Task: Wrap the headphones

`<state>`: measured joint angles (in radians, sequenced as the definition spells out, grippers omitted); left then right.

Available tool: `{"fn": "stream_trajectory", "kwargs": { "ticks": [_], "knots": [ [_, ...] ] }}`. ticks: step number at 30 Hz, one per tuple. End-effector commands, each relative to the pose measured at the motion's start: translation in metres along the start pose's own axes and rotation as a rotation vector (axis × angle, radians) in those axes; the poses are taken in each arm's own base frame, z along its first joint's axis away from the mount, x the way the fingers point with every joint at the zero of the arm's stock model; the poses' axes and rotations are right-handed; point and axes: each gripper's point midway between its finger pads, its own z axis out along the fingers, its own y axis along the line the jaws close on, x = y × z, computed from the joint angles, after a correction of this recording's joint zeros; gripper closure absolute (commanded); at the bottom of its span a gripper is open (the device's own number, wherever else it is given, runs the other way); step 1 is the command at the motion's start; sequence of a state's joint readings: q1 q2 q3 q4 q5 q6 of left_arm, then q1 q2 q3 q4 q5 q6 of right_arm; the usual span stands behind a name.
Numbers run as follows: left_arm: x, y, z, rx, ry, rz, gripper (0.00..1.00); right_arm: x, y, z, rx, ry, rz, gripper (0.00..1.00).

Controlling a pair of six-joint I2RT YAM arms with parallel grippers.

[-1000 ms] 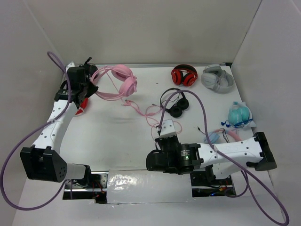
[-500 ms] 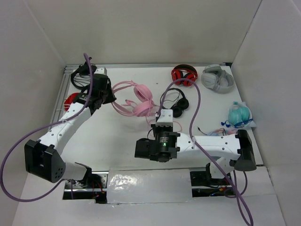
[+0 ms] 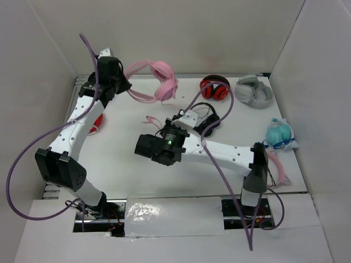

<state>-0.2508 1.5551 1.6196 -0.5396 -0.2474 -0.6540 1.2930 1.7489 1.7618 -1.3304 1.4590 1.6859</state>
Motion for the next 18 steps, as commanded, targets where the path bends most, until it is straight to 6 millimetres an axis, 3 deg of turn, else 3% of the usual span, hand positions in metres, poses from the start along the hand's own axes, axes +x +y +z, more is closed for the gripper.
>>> {"fn": "stream_trajectory", "kwargs": {
  "ticks": [1, 4, 7, 8, 9, 10, 11, 12, 13, 14, 16, 17, 18],
  "knots": [
    [-0.066, -0.020, -0.012, 0.088, -0.134, -0.126, 1.00, -0.053, -0.003, 0.036, 0.052, -0.221, 0.058, 1.00],
    [-0.076, -0.024, -0.014, 0.119, -0.151, -0.123, 1.00, -0.063, 0.003, 0.051, 0.100, -0.199, 0.168, 1.00],
    [-0.076, -0.028, -0.017, 0.152, -0.160, -0.124, 1.00, -0.043, 0.019, 0.064, 0.144, -0.106, 0.106, 1.00],
    [-0.075, -0.027, -0.016, 0.150, -0.160, -0.126, 1.00, -0.030, 0.049, 0.073, 0.116, -0.046, 0.197, 1.00],
    [-0.079, -0.026, -0.020, 0.155, -0.169, -0.131, 1.00, -0.018, 0.056, 0.081, 0.060, 0.055, -0.059, 1.00],
    [-0.082, -0.027, -0.022, 0.159, -0.179, -0.130, 1.00, 0.060, 0.068, 0.093, -0.163, 0.391, -0.140, 1.00],
    [-0.087, -0.025, -0.024, 0.156, -0.188, -0.134, 1.00, 0.055, 0.115, 0.095, -0.434, 0.449, 0.031, 1.00],
    [-0.089, -0.023, -0.026, 0.154, -0.189, -0.122, 1.00, 0.086, 0.092, 0.080, -0.625, 0.577, 0.018, 1.00],
    [-0.095, -0.023, -0.029, 0.156, -0.203, -0.120, 1.00, 0.079, 0.104, 0.069, -0.826, 0.598, 0.103, 1.00],
    [-0.101, -0.019, -0.031, 0.145, -0.217, -0.121, 1.00, 0.055, 0.117, 0.055, -1.028, 0.562, 0.146, 1.00],
    [-0.108, -0.016, -0.034, 0.136, -0.228, -0.119, 1.00, 0.042, 0.114, 0.046, -1.044, 0.486, 0.053, 1.00],
    [-0.111, -0.014, -0.033, 0.130, -0.235, -0.122, 1.00, 0.049, 0.114, 0.034, -1.054, 0.445, -0.067, 1.00],
    [-0.112, -0.011, -0.033, 0.118, -0.238, -0.128, 1.00, 0.036, 0.116, 0.023, -1.085, 0.409, -0.099, 1.00]
  ]
}}
